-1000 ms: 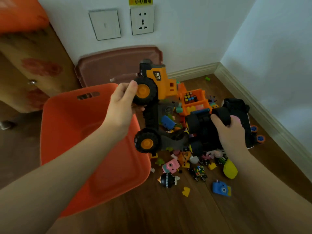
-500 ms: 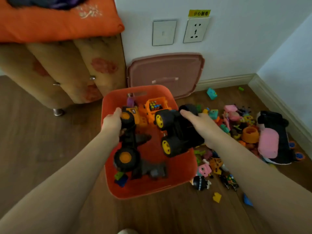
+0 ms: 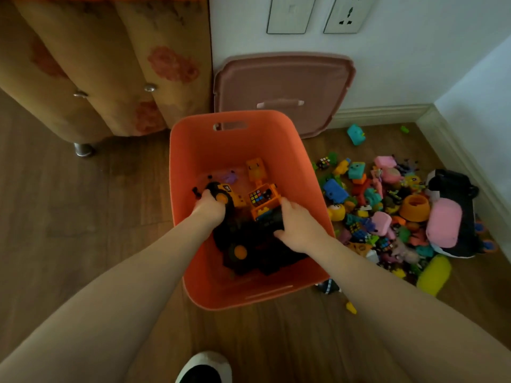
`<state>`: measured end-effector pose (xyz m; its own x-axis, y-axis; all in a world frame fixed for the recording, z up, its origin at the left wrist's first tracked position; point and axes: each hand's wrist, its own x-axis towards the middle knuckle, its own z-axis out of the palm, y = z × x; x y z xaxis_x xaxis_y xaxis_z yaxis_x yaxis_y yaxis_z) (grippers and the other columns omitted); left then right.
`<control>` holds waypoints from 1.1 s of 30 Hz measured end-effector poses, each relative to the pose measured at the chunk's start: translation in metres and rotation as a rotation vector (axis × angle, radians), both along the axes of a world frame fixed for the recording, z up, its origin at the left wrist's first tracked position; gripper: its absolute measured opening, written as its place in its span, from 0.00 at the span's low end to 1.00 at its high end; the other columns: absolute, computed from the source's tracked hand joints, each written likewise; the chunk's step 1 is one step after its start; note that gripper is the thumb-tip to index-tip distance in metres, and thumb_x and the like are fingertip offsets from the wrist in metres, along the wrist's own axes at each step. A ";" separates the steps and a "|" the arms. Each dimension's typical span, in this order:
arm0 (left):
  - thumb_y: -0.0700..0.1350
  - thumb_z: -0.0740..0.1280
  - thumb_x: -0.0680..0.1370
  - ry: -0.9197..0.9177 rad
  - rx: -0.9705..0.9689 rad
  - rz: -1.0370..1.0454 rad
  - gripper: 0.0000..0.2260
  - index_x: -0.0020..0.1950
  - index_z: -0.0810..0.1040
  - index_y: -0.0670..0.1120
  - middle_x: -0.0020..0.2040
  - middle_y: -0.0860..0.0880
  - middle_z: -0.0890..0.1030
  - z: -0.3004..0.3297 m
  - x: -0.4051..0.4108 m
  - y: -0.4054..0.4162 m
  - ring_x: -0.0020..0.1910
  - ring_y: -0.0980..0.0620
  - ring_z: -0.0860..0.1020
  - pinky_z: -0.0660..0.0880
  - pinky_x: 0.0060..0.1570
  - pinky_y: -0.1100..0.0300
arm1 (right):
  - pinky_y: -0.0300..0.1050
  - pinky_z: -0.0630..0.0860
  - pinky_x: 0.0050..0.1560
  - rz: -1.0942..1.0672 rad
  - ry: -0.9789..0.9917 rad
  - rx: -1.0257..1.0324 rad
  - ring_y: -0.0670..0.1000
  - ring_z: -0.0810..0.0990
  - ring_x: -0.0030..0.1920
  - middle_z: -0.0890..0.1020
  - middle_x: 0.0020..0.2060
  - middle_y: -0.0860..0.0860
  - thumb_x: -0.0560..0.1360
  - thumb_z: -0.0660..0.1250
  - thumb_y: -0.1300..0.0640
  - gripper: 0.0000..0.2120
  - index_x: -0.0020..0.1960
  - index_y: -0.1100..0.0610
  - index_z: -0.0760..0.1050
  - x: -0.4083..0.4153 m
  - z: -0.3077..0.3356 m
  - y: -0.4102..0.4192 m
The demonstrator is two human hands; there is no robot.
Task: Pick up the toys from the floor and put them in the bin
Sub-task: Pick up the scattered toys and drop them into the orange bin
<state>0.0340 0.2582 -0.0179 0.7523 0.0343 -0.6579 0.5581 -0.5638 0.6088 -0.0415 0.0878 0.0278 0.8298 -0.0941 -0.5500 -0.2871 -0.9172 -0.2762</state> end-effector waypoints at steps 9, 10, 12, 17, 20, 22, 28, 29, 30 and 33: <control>0.44 0.58 0.80 -0.509 -0.007 -0.564 0.23 0.75 0.58 0.47 0.77 0.49 0.55 0.051 -0.024 -0.056 0.76 0.48 0.52 0.53 0.74 0.51 | 0.48 0.75 0.51 0.029 -0.620 0.142 0.55 0.79 0.51 0.80 0.52 0.55 0.75 0.55 0.62 0.15 0.55 0.61 0.77 -0.015 0.033 -0.074; 0.43 0.58 0.80 -0.560 -0.031 -0.622 0.22 0.74 0.61 0.46 0.76 0.49 0.57 0.057 -0.029 -0.067 0.75 0.49 0.53 0.53 0.74 0.52 | 0.48 0.74 0.48 -0.035 -0.639 0.109 0.55 0.78 0.50 0.80 0.51 0.56 0.75 0.56 0.64 0.13 0.55 0.61 0.77 -0.019 0.031 -0.091; 0.40 0.60 0.79 -0.675 -0.093 -0.714 0.20 0.71 0.66 0.43 0.74 0.46 0.62 0.068 -0.040 -0.095 0.74 0.48 0.56 0.52 0.71 0.58 | 0.44 0.69 0.45 -0.178 -0.558 0.021 0.56 0.77 0.50 0.78 0.52 0.57 0.77 0.57 0.66 0.12 0.57 0.61 0.75 -0.031 0.014 -0.128; 0.36 0.61 0.76 -0.779 -0.175 -0.910 0.18 0.67 0.71 0.41 0.69 0.44 0.68 0.077 -0.070 -0.168 0.74 0.45 0.58 0.50 0.70 0.62 | 0.48 0.70 0.41 -0.310 -0.014 -0.060 0.61 0.77 0.48 0.76 0.57 0.63 0.80 0.54 0.62 0.16 0.67 0.60 0.69 -0.088 -0.043 -0.193; 0.36 0.59 0.76 -0.742 -0.150 -1.017 0.18 0.67 0.70 0.41 0.66 0.44 0.71 0.080 -0.083 -0.207 0.69 0.46 0.64 0.54 0.68 0.63 | 0.47 0.71 0.50 -0.204 0.087 -0.073 0.60 0.73 0.58 0.71 0.65 0.61 0.81 0.53 0.61 0.17 0.69 0.59 0.65 -0.108 -0.064 -0.203; 0.37 0.57 0.78 -0.627 -0.107 -1.065 0.16 0.65 0.70 0.42 0.62 0.44 0.75 0.079 -0.090 -0.233 0.60 0.46 0.72 0.68 0.61 0.54 | 0.51 0.68 0.64 -0.134 0.088 -0.064 0.60 0.65 0.69 0.63 0.72 0.58 0.80 0.56 0.57 0.22 0.73 0.55 0.59 -0.112 -0.078 -0.210; 0.37 0.57 0.79 -0.309 0.199 -1.034 0.19 0.69 0.63 0.45 0.56 0.43 0.77 0.031 -0.104 -0.274 0.50 0.43 0.77 0.74 0.49 0.48 | 0.56 0.52 0.74 0.241 0.109 -0.165 0.57 0.44 0.77 0.44 0.77 0.52 0.77 0.63 0.56 0.36 0.77 0.49 0.45 -0.104 -0.109 -0.210; 0.38 0.57 0.79 -0.249 0.249 -1.013 0.21 0.72 0.59 0.45 0.57 0.42 0.76 0.020 -0.107 -0.276 0.50 0.42 0.77 0.72 0.45 0.49 | 0.57 0.55 0.72 0.256 0.119 -0.173 0.57 0.44 0.76 0.42 0.77 0.51 0.77 0.63 0.57 0.37 0.77 0.48 0.44 -0.104 -0.116 -0.212; 0.38 0.57 0.79 -0.197 0.293 -0.993 0.24 0.74 0.55 0.46 0.60 0.41 0.74 0.010 -0.110 -0.275 0.52 0.41 0.77 0.72 0.44 0.50 | 0.59 0.59 0.70 0.245 0.120 -0.174 0.58 0.44 0.76 0.40 0.77 0.49 0.76 0.64 0.58 0.38 0.76 0.46 0.44 -0.103 -0.122 -0.213; 0.41 0.59 0.78 -0.079 0.421 -0.999 0.30 0.76 0.47 0.48 0.71 0.41 0.63 -0.017 -0.119 -0.269 0.62 0.40 0.73 0.72 0.51 0.49 | 0.59 0.74 0.57 0.157 0.092 -0.125 0.62 0.50 0.74 0.35 0.75 0.46 0.73 0.66 0.62 0.38 0.75 0.44 0.50 -0.105 -0.137 -0.219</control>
<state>-0.0849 -0.0103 -0.0345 0.6058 -0.4049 -0.6849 -0.3007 -0.9135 0.2741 -0.1462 -0.1308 -0.1089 0.7864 -0.0397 -0.6164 -0.1570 -0.9780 -0.1372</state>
